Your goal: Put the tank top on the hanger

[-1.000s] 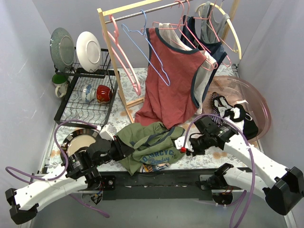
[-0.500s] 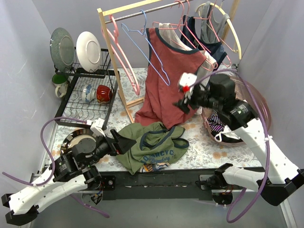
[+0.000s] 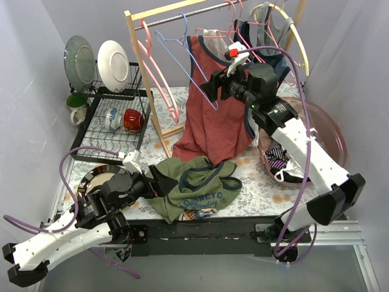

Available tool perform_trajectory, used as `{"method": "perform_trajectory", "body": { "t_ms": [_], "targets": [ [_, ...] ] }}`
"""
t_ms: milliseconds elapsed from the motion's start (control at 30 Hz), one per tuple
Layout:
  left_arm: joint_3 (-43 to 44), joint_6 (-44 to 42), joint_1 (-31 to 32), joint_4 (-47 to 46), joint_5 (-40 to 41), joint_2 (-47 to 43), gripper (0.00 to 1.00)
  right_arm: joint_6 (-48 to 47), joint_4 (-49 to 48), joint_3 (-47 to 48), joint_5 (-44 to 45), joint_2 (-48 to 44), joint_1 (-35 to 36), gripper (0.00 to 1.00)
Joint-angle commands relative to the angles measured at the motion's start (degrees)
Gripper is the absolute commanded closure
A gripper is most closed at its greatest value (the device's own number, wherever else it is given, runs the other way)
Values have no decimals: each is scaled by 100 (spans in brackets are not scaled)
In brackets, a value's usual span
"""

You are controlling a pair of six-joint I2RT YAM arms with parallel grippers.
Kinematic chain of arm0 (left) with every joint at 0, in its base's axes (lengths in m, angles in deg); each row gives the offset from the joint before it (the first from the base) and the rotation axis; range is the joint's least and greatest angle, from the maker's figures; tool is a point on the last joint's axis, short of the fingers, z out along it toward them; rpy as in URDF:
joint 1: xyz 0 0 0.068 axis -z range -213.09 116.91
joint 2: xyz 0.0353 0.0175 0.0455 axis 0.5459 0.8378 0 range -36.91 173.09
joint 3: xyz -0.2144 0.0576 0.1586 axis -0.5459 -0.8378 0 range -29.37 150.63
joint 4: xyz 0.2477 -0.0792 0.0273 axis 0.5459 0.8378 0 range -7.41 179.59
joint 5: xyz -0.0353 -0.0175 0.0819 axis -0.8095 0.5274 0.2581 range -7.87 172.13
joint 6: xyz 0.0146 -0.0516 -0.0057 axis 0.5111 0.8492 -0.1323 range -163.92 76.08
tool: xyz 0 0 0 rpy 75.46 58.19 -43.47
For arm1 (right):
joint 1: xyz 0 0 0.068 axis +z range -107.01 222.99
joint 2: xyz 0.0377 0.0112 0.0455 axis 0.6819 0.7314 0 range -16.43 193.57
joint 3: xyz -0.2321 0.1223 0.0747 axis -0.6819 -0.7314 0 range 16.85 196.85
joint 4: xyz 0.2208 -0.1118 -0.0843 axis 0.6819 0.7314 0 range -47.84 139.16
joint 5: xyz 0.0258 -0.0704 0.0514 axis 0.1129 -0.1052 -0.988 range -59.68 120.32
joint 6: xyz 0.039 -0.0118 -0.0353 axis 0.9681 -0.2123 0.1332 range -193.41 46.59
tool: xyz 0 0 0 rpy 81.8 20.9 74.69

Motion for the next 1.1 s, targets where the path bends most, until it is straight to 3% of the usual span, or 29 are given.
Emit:
{"method": "perform_trajectory", "body": {
  "t_ms": [0, 67, 300, 500, 867, 1067],
  "targets": [
    [-106, -50, -32, -165, 12, -4, 4, 442, -670, 432, 281, 303, 37, 31],
    [-132, -41, -24, -166, 30, -22, 4, 380, -776, 449, 316, 391, 72, 37],
    [-150, -32, -32, -148, 30, -31, 4, -129, -1049, 572, 237, 681, 221, 76],
    [-167, -32, -24, -104, 39, -83, 3, -718, -1172, 573, 465, 717, 432, 97],
    [-168, 3, -24, -16, 56, -189, 3, -2123, -1628, 494, 1827, 603, 766, 99],
    [-141, -15, -24, -16, 74, -189, 3, -2511, -1699, 248, 1872, 374, 863, 99]
  ]
}}
